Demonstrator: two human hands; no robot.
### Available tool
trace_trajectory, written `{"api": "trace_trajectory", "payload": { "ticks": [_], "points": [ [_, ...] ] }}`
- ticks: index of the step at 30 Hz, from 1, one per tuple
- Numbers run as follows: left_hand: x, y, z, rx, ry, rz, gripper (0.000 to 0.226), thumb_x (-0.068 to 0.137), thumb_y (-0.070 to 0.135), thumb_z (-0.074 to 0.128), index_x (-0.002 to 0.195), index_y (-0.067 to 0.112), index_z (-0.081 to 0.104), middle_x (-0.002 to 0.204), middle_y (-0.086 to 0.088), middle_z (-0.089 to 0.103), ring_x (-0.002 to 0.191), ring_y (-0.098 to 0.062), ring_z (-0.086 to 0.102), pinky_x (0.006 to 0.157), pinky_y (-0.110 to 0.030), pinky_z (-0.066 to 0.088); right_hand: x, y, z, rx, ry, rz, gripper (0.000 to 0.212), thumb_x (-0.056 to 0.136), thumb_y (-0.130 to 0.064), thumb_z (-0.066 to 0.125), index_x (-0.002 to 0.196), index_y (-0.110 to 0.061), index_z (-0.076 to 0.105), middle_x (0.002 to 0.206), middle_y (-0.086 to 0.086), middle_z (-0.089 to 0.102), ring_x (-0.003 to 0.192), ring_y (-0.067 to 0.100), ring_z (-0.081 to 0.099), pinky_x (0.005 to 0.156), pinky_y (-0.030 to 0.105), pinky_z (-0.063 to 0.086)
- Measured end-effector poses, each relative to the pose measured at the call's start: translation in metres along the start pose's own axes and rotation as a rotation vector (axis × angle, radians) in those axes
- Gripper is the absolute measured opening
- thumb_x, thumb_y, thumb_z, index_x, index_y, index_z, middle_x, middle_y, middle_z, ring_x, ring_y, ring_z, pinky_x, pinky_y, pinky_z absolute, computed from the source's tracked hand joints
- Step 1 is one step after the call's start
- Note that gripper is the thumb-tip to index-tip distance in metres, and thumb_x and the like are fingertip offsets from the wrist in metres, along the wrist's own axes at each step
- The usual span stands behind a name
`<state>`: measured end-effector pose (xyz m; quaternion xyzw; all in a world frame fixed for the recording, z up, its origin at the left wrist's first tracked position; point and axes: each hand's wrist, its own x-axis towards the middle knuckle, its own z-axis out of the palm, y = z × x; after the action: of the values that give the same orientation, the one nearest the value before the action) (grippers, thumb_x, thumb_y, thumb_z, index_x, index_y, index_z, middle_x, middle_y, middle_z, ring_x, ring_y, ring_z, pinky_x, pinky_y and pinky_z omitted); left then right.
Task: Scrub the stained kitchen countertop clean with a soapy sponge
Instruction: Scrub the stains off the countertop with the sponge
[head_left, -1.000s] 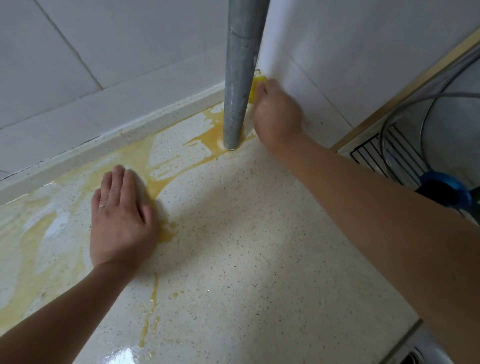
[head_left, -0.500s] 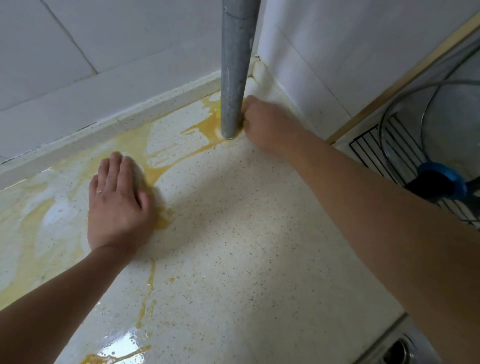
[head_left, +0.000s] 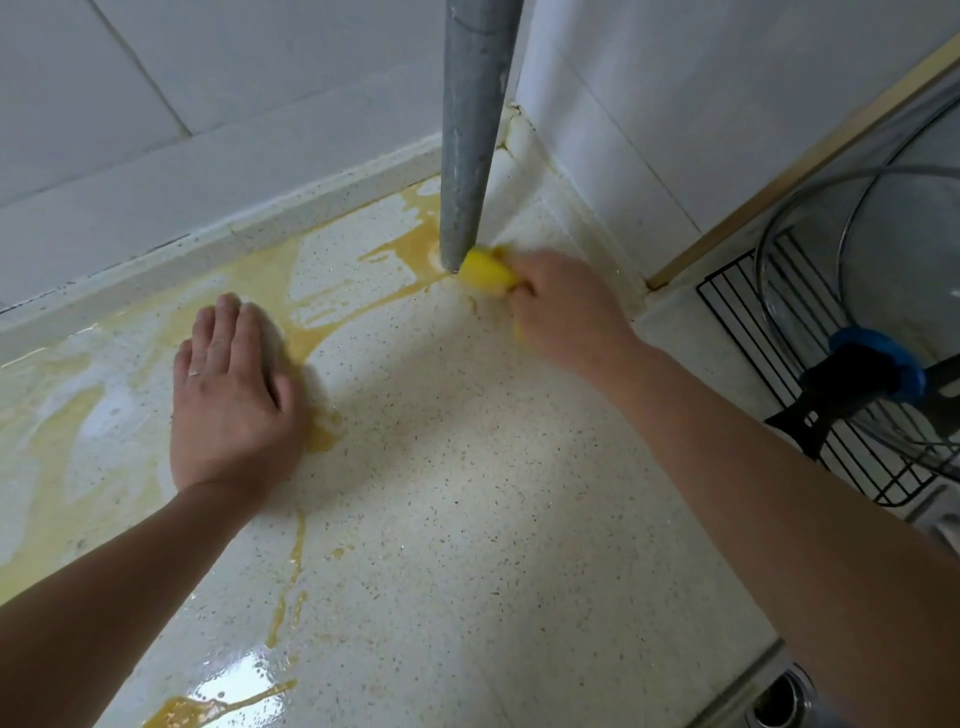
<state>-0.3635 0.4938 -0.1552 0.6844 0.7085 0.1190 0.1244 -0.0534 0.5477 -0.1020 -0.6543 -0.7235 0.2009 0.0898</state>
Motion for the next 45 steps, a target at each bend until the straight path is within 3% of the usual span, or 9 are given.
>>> {"api": "trace_trajectory", "payload": {
  "ticks": [2, 5, 8, 15, 22, 26, 32, 38, 45],
  "points": [
    [-0.001, 0.0, 0.001, 0.006, 0.008, -0.002, 0.065, 0.099, 0.034, 0.029, 0.159, 0.011, 0.028, 0.17, -0.011, 0.02, 0.159, -0.026, 0.011, 0.129, -0.046, 0.009, 0.018, 0.006, -0.008, 0.029, 0.14, 0.161, 0.016, 0.099, -0.019, 0.042, 0.089, -0.021, 0.054, 0.073, -0.007, 0.048, 0.065, 0.009, 0.047, 0.054, 0.025, 0.028],
    [-0.001, 0.0, 0.0, 0.009, 0.01, -0.001, 0.064, 0.099, 0.034, 0.029, 0.159, 0.011, 0.028, 0.171, -0.01, 0.019, 0.159, -0.025, 0.01, 0.129, -0.046, 0.009, 0.038, -0.004, 0.0, 0.005, 0.158, 0.276, 0.009, 0.095, -0.013, 0.042, 0.089, -0.019, 0.046, 0.078, -0.006, 0.045, 0.073, 0.016, 0.049, 0.057, 0.027, 0.029],
    [-0.001, 0.001, -0.001, 0.009, 0.008, 0.0, 0.064, 0.1, 0.034, 0.03, 0.16, 0.012, 0.026, 0.171, -0.01, 0.018, 0.159, -0.024, 0.009, 0.13, -0.044, 0.007, 0.035, -0.026, 0.021, -0.03, 0.137, 0.277, 0.004, 0.096, -0.015, 0.044, 0.095, -0.018, 0.046, 0.089, 0.0, 0.05, 0.08, 0.022, 0.052, 0.066, 0.032, 0.036],
    [-0.001, 0.002, 0.0, 0.014, 0.011, -0.008, 0.064, 0.1, 0.032, 0.031, 0.16, 0.012, 0.027, 0.171, -0.01, 0.018, 0.159, -0.024, 0.01, 0.13, -0.044, 0.007, -0.001, -0.067, 0.06, -0.107, 0.173, 0.347, 0.034, 0.099, -0.02, 0.042, 0.132, -0.012, 0.048, 0.116, 0.004, 0.06, 0.091, 0.024, 0.066, 0.056, 0.029, 0.028],
    [-0.001, 0.002, 0.001, 0.015, 0.018, -0.01, 0.063, 0.1, 0.032, 0.031, 0.161, 0.013, 0.026, 0.171, -0.008, 0.018, 0.159, -0.023, 0.01, 0.13, -0.043, 0.007, -0.016, -0.083, 0.065, -0.085, 0.099, 0.209, 0.035, 0.099, -0.017, 0.04, 0.133, -0.011, 0.046, 0.113, 0.003, 0.059, 0.09, 0.023, 0.065, 0.058, 0.031, 0.036],
    [0.001, -0.001, 0.0, 0.02, 0.019, 0.004, 0.065, 0.099, 0.031, 0.032, 0.16, 0.012, 0.027, 0.171, -0.01, 0.019, 0.159, -0.025, 0.012, 0.129, -0.045, 0.009, -0.025, -0.068, 0.046, 0.016, -0.014, 0.061, 0.022, 0.098, -0.019, 0.038, 0.112, -0.021, 0.056, 0.094, -0.004, 0.051, 0.088, 0.022, 0.058, 0.068, 0.033, 0.039],
    [0.001, -0.001, 0.001, 0.028, 0.019, 0.013, 0.065, 0.098, 0.035, 0.03, 0.159, 0.011, 0.028, 0.17, -0.01, 0.021, 0.158, -0.025, 0.013, 0.129, -0.047, 0.011, 0.023, 0.002, -0.01, -0.108, 0.317, 0.23, 0.013, 0.095, -0.017, 0.042, 0.1, -0.017, 0.054, 0.093, 0.006, 0.052, 0.087, 0.027, 0.051, 0.067, 0.032, 0.028],
    [0.003, -0.003, 0.002, 0.027, 0.029, 0.037, 0.064, 0.098, 0.037, 0.029, 0.156, 0.011, 0.032, 0.169, -0.011, 0.025, 0.157, -0.027, 0.017, 0.128, -0.049, 0.014, 0.101, -0.01, -0.002, -0.356, 0.159, 0.184, 0.031, 0.098, -0.011, 0.048, 0.126, -0.014, 0.06, 0.13, 0.009, 0.059, 0.121, 0.029, 0.059, 0.093, 0.039, 0.049],
    [0.005, 0.002, 0.003, 0.022, 0.024, 0.031, 0.066, 0.097, 0.036, 0.029, 0.158, 0.01, 0.031, 0.169, -0.012, 0.024, 0.158, -0.027, 0.015, 0.129, -0.047, 0.012, 0.131, 0.004, 0.0, -0.203, 0.059, 0.116, 0.029, 0.092, -0.019, 0.051, 0.114, -0.009, 0.066, 0.115, 0.015, 0.067, 0.111, 0.033, 0.063, 0.086, 0.032, 0.046]
  ]
}}
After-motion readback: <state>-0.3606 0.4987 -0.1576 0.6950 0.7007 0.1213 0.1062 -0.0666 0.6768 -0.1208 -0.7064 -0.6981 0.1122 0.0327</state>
